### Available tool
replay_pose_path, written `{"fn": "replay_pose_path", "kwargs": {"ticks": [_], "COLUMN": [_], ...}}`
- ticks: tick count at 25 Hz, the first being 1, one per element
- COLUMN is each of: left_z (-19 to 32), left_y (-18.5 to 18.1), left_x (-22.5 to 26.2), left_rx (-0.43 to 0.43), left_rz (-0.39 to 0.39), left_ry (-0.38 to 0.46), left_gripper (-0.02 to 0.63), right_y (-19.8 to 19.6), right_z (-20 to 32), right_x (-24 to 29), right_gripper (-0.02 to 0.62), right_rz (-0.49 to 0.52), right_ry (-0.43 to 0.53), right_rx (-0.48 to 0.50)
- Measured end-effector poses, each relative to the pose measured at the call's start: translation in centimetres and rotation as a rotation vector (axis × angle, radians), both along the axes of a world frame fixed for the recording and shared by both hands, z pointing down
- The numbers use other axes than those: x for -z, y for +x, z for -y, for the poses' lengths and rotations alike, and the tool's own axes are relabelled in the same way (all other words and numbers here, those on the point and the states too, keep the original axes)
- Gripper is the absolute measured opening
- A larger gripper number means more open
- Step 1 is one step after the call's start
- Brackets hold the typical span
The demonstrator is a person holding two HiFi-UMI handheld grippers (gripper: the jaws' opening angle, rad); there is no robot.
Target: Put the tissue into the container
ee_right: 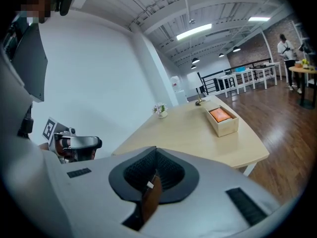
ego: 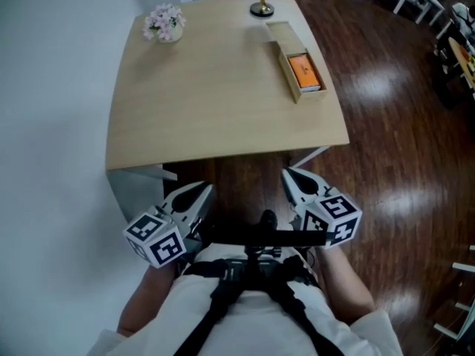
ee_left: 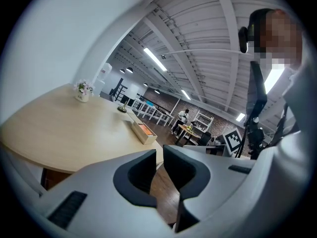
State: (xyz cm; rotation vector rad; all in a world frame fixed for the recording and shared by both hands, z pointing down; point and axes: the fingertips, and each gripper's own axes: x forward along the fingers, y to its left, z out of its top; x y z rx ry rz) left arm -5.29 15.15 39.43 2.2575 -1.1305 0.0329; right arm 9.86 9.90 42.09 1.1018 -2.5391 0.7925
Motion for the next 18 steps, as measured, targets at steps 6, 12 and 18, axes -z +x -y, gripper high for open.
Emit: {"fn": "replay_pose_path", "kwargs": {"ticks": [6,12,18], "left_z": [0.01,0.05,0.0], "left_y": [0.41,0.43,0.55], "left_x": [-0.33,-0.3,-0.25], "left_rx": [-0.004,-0.007,-0.013], "left_rz": [0.008,0.006,0.002], "left_ry": [-0.019,-0.019,-0.018], "left_gripper": [0.04,0.04,0.041], "right_y": [0.09,-0.07,-0.24], "right_z": [-0.05,-0.08,-0.06], "right_x": [-0.34,-0.45,-0.45], "right_gripper": [0.0,0.0,0.0], "right_rz": [-0.022,-0.038,-0.049], "right_ry": [-0.003,-0.004,-0.006], "right_rx": [0.009,0.019,0.028]}}
